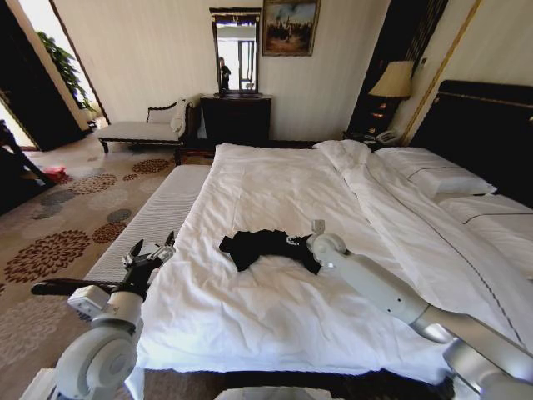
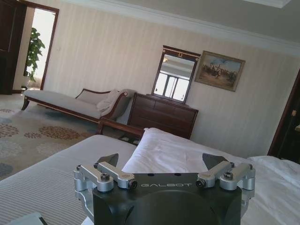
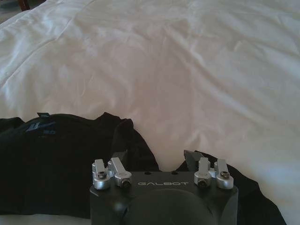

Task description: Fold the clothes on the bed.

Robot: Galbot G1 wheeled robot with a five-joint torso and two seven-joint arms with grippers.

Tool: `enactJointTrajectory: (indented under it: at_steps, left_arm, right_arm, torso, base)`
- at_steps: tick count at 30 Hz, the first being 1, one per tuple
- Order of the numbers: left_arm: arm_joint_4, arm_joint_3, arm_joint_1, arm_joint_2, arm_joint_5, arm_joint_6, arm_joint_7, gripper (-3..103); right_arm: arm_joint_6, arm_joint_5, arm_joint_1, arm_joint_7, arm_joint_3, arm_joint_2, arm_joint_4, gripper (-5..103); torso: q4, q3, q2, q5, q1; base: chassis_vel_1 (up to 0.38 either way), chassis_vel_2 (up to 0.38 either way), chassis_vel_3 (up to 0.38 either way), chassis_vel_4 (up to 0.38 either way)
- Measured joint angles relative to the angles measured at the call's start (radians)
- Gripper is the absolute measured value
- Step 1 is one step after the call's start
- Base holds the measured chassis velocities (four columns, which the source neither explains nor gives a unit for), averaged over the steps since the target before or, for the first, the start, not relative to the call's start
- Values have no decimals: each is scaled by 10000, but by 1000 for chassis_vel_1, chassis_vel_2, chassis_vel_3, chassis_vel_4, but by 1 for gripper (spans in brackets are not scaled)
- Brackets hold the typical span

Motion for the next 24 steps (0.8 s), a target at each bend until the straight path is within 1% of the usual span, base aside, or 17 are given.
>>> enactJointTrajectory:
  at_steps: [1,4,5,8,9,10,11,13,14,16,17,19,20,23,24]
  left_arm:
    - [-26,-12,34,-4,11,-1,0,100]
    - [-105,-54,137,-28,48,-1,0,100]
    - [-105,-54,137,-28,48,-1,0,100]
    - [-157,-69,213,-94,138,-9,1,100]
    - [-157,-69,213,-94,138,-9,1,100]
    - [-172,-70,232,-121,168,-12,3,100]
    - [-180,-68,245,-137,181,-13,3,100]
    - [-194,-66,266,-164,216,-17,5,100]
    - [-194,-66,266,-164,216,-17,5,100]
    - [-194,-66,271,-198,269,-29,6,100]
    - [-193,-58,272,-223,290,-34,7,100]
    - [-172,-16,273,-280,356,-39,6,100]
    - [-172,-16,273,-280,356,-39,6,100]
    - [-128,57,257,-346,434,-41,7,100]
    - [-128,57,257,-346,434,-41,7,100]
  right_arm:
    - [-16,-14,-27,1,30,-11,0,68]
    - [-38,-43,-129,-2,106,-50,83,52]
    - [-38,-43,-129,-2,106,-50,83,52]
    - [-33,-130,-259,-27,194,-65,256,36]
    - [-33,-130,-259,-27,194,-65,256,36]
    - [-18,-139,-308,-31,241,-76,356,30]
    - [-4,-140,-340,-31,268,-92,423,30]
    - [47,-141,-406,-29,328,-145,594,20]
    - [47,-141,-406,-29,328,-145,594,20]
    - [195,-115,-461,-31,420,-213,757,7]
    - [270,-71,-487,-43,483,-240,828,7]
    - [367,50,-525,-60,592,-271,931,17]
    - [367,50,-525,-60,592,-271,931,17]
    - [419,217,-608,-60,707,-287,986,33]
    - [419,217,-608,-60,707,-287,986,33]
  torso:
    - [0,0,0,0,0]
    - [1,0,0,0,0]
    - [1,0,0,0,0]
    - [1,0,1,0,0]
    - [1,0,1,0,0]
    - [1,0,0,1,0]
    - [2,0,0,0,0]
    - [0,0,0,1,0]
    - [0,0,0,1,0]
    - [0,0,0,0,0]
    - [0,0,0,0,-1]
    - [0,0,0,0,0]
    - [0,0,0,0,0]
    - [0,0,0,0,0]
    - [0,0,0,0,0]
  base:
    - [0,0,0,0]
    - [0,0,0,0]
    - [0,0,0,0]
    - [0,0,0,0]
    - [0,0,0,0]
    - [0,0,0,0]
    - [0,0,0,0]
    - [0,0,0,0]
    - [0,0,0,0]
    - [0,0,0,0]
    - [0,0,0,0]
    - [0,0,0,0]
    - [0,0,0,0]
    - [0,0,0,0]
    - [0,0,0,0]
